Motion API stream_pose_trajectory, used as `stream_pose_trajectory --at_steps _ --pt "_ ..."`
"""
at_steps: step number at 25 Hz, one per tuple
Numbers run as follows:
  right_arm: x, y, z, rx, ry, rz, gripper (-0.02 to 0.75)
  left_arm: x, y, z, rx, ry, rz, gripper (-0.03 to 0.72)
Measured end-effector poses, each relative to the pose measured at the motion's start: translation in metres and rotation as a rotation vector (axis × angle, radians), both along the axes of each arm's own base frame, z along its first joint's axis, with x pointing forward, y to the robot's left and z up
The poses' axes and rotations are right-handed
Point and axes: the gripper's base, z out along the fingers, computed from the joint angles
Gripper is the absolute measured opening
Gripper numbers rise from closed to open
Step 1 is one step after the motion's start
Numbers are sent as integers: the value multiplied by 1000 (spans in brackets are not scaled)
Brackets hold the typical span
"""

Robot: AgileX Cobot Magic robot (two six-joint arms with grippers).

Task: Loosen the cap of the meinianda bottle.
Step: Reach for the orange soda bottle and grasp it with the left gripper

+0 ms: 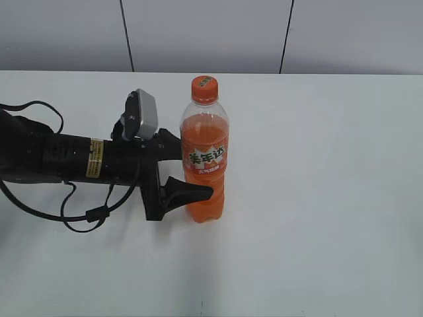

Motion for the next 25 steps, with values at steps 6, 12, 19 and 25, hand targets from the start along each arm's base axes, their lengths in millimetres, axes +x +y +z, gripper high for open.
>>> stream_pose_trajectory --at_steps 6,12,19,25 --pt "0 0 0 0 0 0 532 3 -7 3 -28 -10 -7 542" --pt "0 0 0 0 0 0 532 1 -12 -13 -20 33 -12 542" --pt "0 0 0 0 0 0 532 1 -11 -17 -19 43 -8 522" --pt "0 0 0 0 0 0 532 1 -11 -17 -18 42 -11 414"
